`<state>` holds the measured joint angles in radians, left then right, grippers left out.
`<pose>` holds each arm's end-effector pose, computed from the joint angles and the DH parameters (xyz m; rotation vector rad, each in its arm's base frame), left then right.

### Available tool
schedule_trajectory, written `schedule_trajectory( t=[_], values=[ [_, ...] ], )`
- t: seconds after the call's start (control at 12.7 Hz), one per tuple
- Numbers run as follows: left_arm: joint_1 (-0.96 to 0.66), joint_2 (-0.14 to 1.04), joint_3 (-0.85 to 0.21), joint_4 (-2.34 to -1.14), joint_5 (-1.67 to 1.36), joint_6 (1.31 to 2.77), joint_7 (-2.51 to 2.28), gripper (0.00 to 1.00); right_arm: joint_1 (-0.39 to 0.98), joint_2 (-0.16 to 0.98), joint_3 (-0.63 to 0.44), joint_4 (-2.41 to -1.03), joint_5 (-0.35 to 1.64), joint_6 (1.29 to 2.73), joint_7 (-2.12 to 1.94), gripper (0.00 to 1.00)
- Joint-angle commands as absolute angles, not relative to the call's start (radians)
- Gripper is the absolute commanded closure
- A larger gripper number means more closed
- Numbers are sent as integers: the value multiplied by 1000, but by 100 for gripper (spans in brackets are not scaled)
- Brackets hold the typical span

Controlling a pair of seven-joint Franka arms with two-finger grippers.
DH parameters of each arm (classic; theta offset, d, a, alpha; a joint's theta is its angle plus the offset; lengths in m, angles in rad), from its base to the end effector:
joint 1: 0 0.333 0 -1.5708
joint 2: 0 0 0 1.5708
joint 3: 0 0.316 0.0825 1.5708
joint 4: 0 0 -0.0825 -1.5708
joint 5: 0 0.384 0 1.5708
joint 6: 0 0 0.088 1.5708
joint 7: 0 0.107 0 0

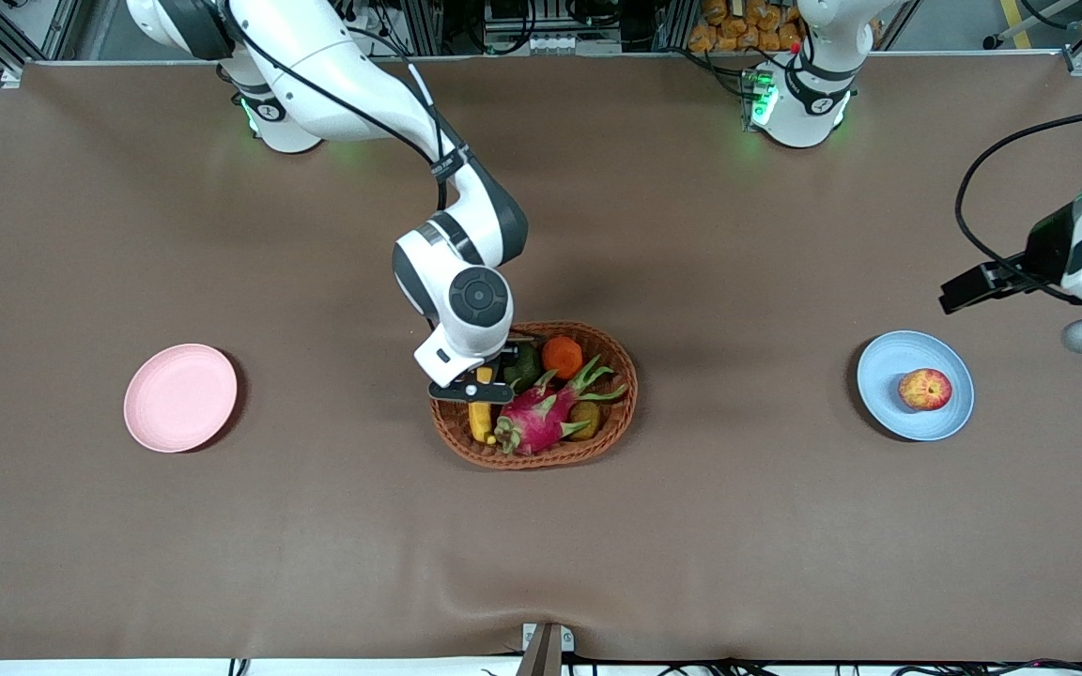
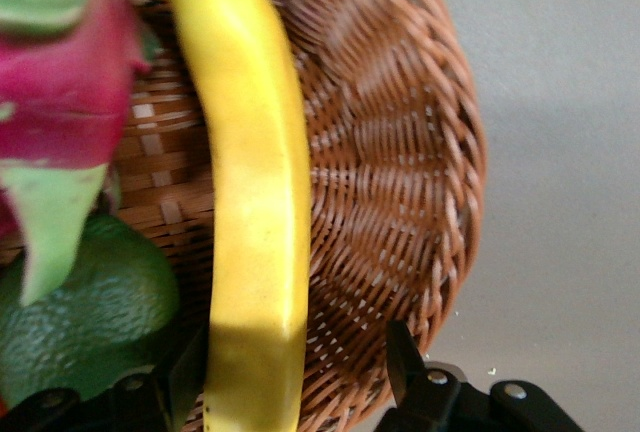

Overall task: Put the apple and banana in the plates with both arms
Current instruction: 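Grasp the banana with the right gripper while the left gripper withdraws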

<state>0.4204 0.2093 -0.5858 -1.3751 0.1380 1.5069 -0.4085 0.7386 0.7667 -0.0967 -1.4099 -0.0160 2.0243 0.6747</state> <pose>0.6019 -0.0464 0.6069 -3.0816 -0.3975 0.0551 0.5634 0.4358 0.2354 2.9833 -0.0042 -0.1006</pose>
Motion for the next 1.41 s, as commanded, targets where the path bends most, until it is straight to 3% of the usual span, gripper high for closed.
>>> schedule_trajectory(
  t=[0.0,0.16,0.31,0.47,0.63,0.71,0.94,1.02,1.33],
  values=[
    [428,199,-581,-1350,155,1494,-370,0,765,772,-94,-1404,-116,2031,650,21],
    [327,143,-456,-1356,123,1500,-328,0,772,772,-94,-1405,-146,2031,650,33],
    [154,74,-231,-1400,39,1496,-298,0,772,772,-92,-1405,-141,2039,652,35],
    [28,13,-76,-1462,14,1496,-259,0,770,773,-92,-1405,-137,2040,655,35],
    [14,-17,-46,-1479,14,1491,-217,0,772,773,-92,-1407,-137,2040,658,35],
    [9,-35,-35,-1498,14,1490,-190,0,772,773,-92,-1407,-135,2040,658,43],
    [-40,-96,43,-1552,18,1489,-150,0,776,773,-92,-1410,-135,2039,652,95],
    [-40,-110,51,-1558,21,1489,-123,0,778,772,-92,-1408,-135,2037,652,100],
    [-37,-132,63,-1572,23,1491,-100,0,770,723,-92,-1405,-135,2020,650,100]
  ],
)
